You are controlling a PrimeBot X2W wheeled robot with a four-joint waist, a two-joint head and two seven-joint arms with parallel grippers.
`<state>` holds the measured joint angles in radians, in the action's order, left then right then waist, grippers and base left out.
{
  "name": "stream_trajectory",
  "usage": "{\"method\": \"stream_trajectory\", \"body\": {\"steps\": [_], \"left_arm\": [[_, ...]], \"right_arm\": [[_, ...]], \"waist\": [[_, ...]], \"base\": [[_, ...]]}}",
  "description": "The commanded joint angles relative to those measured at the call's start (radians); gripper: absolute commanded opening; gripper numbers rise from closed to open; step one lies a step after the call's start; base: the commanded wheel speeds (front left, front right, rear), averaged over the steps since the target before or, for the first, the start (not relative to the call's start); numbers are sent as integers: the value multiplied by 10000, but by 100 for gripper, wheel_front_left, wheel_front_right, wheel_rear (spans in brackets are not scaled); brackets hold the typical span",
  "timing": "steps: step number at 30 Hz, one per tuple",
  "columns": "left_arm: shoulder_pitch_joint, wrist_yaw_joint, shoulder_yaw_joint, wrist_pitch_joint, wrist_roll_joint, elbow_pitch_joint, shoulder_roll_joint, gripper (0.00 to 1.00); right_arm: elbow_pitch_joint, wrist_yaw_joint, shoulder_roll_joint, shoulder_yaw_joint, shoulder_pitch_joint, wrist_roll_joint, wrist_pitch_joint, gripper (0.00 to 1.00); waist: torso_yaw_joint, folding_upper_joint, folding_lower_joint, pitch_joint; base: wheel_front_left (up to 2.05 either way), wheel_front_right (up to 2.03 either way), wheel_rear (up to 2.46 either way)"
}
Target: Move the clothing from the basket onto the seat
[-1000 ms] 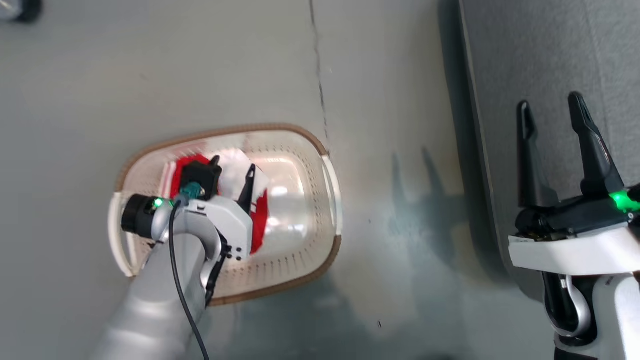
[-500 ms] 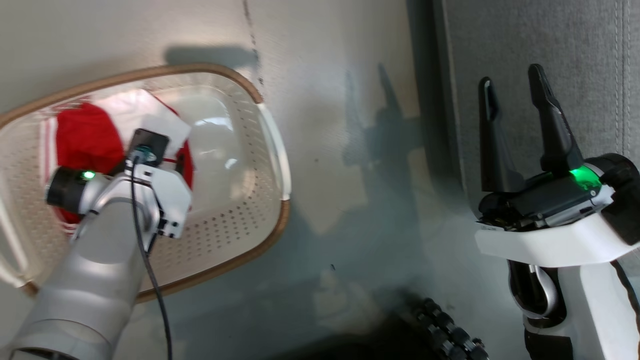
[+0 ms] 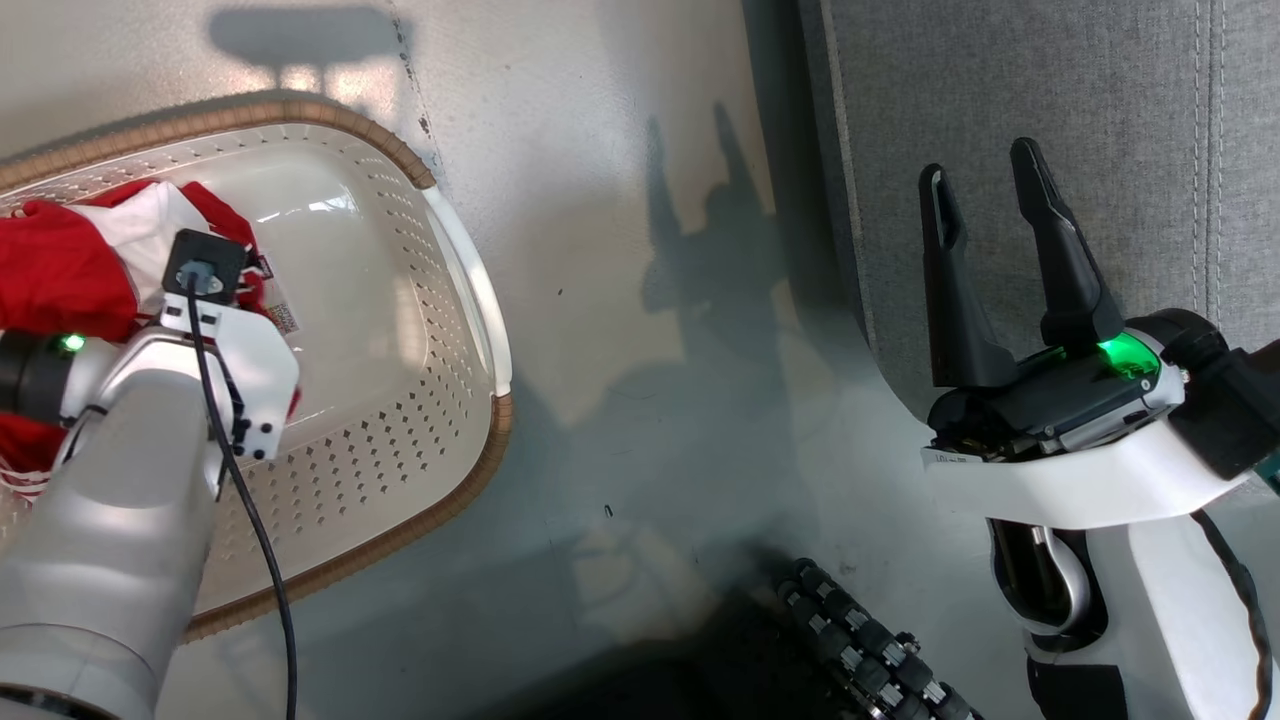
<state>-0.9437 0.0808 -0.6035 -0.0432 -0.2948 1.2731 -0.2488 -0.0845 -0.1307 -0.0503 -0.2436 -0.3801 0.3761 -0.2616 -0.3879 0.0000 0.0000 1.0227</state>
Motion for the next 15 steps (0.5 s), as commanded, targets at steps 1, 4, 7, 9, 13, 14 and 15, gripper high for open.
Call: {"method": "stream_trajectory", "body": {"steps": [1,4,7,9,13,14,15], "left_arm": [[-22,-7,-22,-116,-3,151,-190,0],[-331,-86,-92,196,-7,80,-102,0],[-457,-170,-69,614,-86,-90,-31,0],[-383,-226,-52,965,-154,-191,113,0],[-131,-320,-19,1736,-330,-418,537,0],[-38,-363,-16,1913,-381,-454,664,0],[38,-386,-13,2117,-419,-500,806,0]], "right_arm": [[-12,-2,-18,-2,-81,74,-67,100],[-27,-2,-18,25,-196,141,-71,100],[-39,-2,-18,-31,-298,87,-73,100],[8,-2,-19,32,-333,-40,-72,100],[61,-2,-19,202,-254,-373,-73,100],[80,-2,-21,244,-207,-462,-73,100],[105,-2,-24,305,-163,-556,-72,100]], "waist": [[-3,0,0,8],[11,0,0,5],[27,0,0,-58],[155,0,0,-189],[587,0,0,-627],[699,0,0,-759],[829,0,0,-913]], "base": [[0,0,0],[0,0,0],[0,0,0],[0,0,0],[0,0,0],[0,0,0],[0,0,0]]}}
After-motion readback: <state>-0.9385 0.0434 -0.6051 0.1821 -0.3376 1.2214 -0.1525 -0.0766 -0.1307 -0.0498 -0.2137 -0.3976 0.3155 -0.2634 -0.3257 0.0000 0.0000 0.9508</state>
